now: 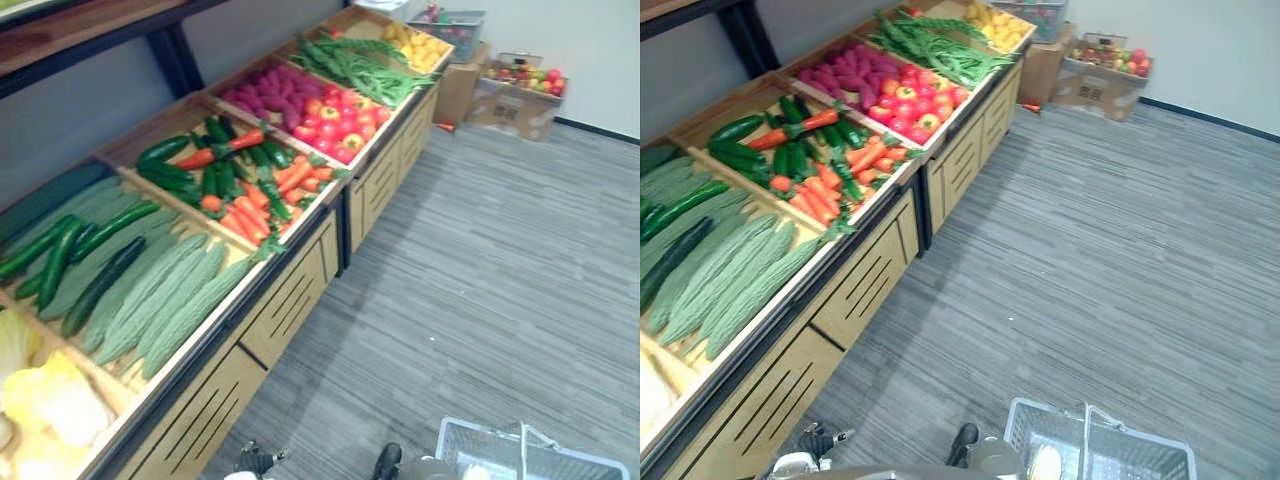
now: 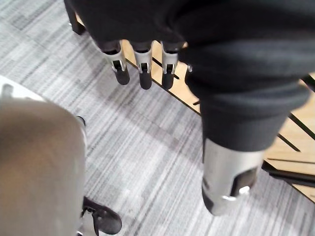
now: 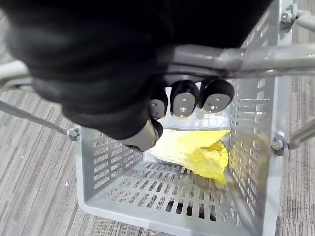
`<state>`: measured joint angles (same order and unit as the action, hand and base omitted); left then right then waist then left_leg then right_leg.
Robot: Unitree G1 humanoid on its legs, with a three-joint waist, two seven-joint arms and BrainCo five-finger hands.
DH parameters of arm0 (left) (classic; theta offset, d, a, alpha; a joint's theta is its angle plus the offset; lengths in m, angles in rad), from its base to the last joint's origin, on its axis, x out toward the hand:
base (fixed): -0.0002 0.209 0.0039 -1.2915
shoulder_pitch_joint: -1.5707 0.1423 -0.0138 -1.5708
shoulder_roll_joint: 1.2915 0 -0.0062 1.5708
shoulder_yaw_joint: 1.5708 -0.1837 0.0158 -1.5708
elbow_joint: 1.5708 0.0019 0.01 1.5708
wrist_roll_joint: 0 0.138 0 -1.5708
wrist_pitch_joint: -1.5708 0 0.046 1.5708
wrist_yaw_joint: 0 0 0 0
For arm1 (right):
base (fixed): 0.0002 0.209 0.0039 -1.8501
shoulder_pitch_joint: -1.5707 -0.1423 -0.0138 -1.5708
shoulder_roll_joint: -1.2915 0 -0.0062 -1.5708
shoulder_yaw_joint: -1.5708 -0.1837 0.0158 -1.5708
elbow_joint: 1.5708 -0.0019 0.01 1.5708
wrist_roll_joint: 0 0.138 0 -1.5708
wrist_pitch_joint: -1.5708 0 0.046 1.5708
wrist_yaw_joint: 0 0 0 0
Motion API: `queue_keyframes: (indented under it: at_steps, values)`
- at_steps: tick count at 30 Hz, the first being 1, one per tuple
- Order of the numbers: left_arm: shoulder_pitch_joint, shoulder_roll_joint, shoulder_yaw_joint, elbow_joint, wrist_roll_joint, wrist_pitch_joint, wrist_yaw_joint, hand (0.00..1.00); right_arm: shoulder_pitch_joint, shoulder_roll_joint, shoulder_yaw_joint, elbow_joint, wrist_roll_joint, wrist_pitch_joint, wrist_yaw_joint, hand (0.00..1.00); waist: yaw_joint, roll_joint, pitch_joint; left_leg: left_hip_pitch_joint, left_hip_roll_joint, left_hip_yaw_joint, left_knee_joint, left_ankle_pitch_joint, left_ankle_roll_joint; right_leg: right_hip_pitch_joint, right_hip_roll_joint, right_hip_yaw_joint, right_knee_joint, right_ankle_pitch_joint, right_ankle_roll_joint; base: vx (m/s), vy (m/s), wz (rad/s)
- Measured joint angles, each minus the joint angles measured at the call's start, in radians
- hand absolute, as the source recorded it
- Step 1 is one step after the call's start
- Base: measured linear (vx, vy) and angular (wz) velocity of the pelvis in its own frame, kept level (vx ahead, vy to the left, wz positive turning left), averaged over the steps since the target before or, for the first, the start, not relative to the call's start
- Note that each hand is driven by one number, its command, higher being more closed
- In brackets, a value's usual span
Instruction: Pick vegetable in the basket
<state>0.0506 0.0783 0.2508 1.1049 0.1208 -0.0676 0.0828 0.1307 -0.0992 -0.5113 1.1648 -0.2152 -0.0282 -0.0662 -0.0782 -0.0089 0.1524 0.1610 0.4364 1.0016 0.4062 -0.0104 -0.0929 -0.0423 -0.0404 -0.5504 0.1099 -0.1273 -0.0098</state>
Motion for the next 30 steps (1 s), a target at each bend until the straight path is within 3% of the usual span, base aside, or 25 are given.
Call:
queue_keyframes:
  at_steps: [2, 3, 4, 6, 8, 11, 13, 14, 15, 20, 23, 25, 27, 29, 30]
  values:
    - [-0.005, -0.013, 0.004, -0.001, -0.018, -0.001, 0.002, 0.00, 0.000, -0.013, 0.012, 0.003, 0.000, -0.007, -0.002, 1.00, 0.001, 0.015, 0.014, -0.018, 0.064, -0.099, 0.157, 0.019, 0.027, 0.022, 0.030, 0.079, -0.007, 0.009, -0.031, 0.07, -0.038, -1.09]
    - [-0.002, -0.022, 0.012, -0.002, -0.030, -0.009, 0.004, 0.00, -0.010, -0.028, 0.024, 0.010, 0.000, -0.008, -0.006, 1.00, 0.006, 0.017, 0.017, -0.073, 0.040, -0.269, 0.228, -0.024, 0.028, 0.024, 0.037, 0.149, -0.004, 0.017, -0.047, 0.12, 0.042, -1.65]
    - [0.005, -0.031, 0.019, -0.018, -0.035, -0.012, 0.013, 0.00, -0.029, -0.050, 0.029, 0.021, -0.001, -0.010, -0.008, 1.00, 0.012, 0.021, 0.015, -0.116, -0.047, -0.448, 0.235, -0.092, 0.011, 0.018, 0.029, 0.222, -0.002, 0.023, -0.041, 0.11, 0.078, -1.68]
    - [0.021, -0.043, 0.024, -0.045, -0.041, -0.021, 0.029, 0.00, -0.049, -0.074, 0.032, 0.032, -0.001, -0.020, -0.012, 1.00, 0.029, 0.028, 0.016, -0.169, -0.169, -0.634, 0.198, -0.150, -0.004, 0.012, 0.022, 0.320, -0.007, 0.034, -0.023, 0.11, 0.097, -1.65]
    - [0.025, -0.043, 0.030, -0.051, -0.042, -0.033, 0.030, 0.00, -0.050, -0.081, 0.042, 0.032, -0.001, -0.024, -0.013, 1.00, 0.032, 0.030, 0.016, -0.211, -0.241, -0.776, 0.081, -0.180, -0.018, 0.016, 0.026, 0.392, -0.011, 0.039, -0.015, 0.13, 0.128, -1.29]
    - [0.024, -0.048, 0.055, -0.052, -0.043, -0.042, 0.029, 0.00, -0.052, -0.079, 0.050, 0.028, -0.001, -0.027, -0.014, 1.00, 0.043, 0.032, 0.017, -0.245, -0.272, -0.919, -0.113, -0.181, -0.020, 0.018, 0.038, 0.480, -0.023, 0.047, 0.001, 0.12, 0.151, -0.99]
    - [0.023, -0.064, 0.088, -0.058, -0.042, -0.053, 0.031, 0.00, -0.050, -0.072, 0.070, 0.015, -0.001, -0.028, -0.018, 1.00, 0.058, 0.037, 0.013, -0.258, -0.282, -0.987, -0.227, -0.154, -0.017, 0.014, 0.037, 0.542, -0.020, 0.044, 0.034, 0.15, 0.245, -0.83]
    - [0.024, -0.069, 0.094, -0.059, -0.042, -0.053, 0.031, 0.00, -0.048, -0.073, 0.080, 0.008, -0.001, -0.028, -0.018, 1.00, 0.058, 0.043, 0.010, -0.261, -0.284, -0.993, -0.248, -0.133, -0.014, 0.011, 0.038, 0.555, -0.018, 0.040, 0.046, 0.13, 0.299, -0.68]
    - [0.030, -0.083, 0.104, -0.059, -0.042, -0.054, 0.031, 0.00, -0.046, -0.079, 0.091, -0.003, -0.002, -0.028, -0.018, 1.00, 0.060, 0.067, 0.002, -0.261, -0.271, -0.996, -0.265, -0.055, -0.025, 0.010, 0.047, 0.573, -0.013, 0.030, 0.066, 0.16, 0.349, -0.62]
    - [0.032, -0.052, 0.093, -0.066, -0.040, -0.054, 0.030, 0.00, -0.029, -0.016, 0.129, -0.021, -0.005, -0.047, -0.018, 1.00, 0.069, -0.012, -0.035, -0.240, -0.378, -0.914, -0.296, -0.083, 0.034, 0.013, -0.078, 0.591, -0.045, 0.044, 0.118, 0.16, 0.310, -0.27]
    - [0.030, -0.035, 0.066, -0.063, -0.038, -0.054, 0.030, 0.00, -0.020, -0.023, 0.126, -0.021, -0.007, -0.044, -0.018, 1.00, 0.085, -0.024, -0.040, -0.211, -0.420, -0.881, -0.300, -0.106, 0.067, 0.022, -0.121, 0.590, -0.039, 0.043, 0.139, 0.17, 0.226, -0.19]
    - [0.028, -0.026, 0.052, -0.047, -0.038, -0.054, 0.030, 0.00, -0.020, -0.024, 0.124, -0.023, -0.014, -0.044, -0.019, 1.00, 0.083, -0.020, -0.040, -0.180, -0.426, -0.870, -0.294, -0.131, 0.080, 0.022, -0.123, 0.591, 0.017, 0.038, 0.146, 0.14, 0.140, -0.25]
    - [0.024, -0.014, 0.009, -0.039, -0.032, -0.053, 0.030, 0.00, -0.018, -0.022, 0.116, -0.050, -0.012, -0.047, -0.019, 1.00, 0.084, -0.005, -0.033, -0.135, -0.406, -0.843, -0.286, -0.163, 0.089, -0.061, -0.105, 0.592, 0.250, 0.035, 0.141, 0.07, 0.108, -0.38]
    - [0.024, -0.001, -0.022, -0.038, -0.028, -0.052, 0.029, 0.00, -0.013, -0.006, 0.116, -0.072, -0.010, -0.053, -0.019, 1.00, 0.082, -0.012, -0.025, -0.104, -0.411, -0.823, -0.278, -0.186, 0.100, -0.150, -0.107, 0.592, 0.470, 0.040, 0.132, 0.05, 0.088, -0.25]
    - [0.020, 0.010, -0.031, -0.037, -0.022, -0.048, 0.029, 0.00, 0.003, 0.005, 0.118, -0.080, -0.007, -0.063, -0.019, 1.00, 0.080, -0.027, -0.020, -0.063, -0.418, -0.817, -0.275, -0.204, 0.110, -0.194, -0.127, 0.593, 0.604, 0.045, 0.125, 0.11, 0.045, -0.12]
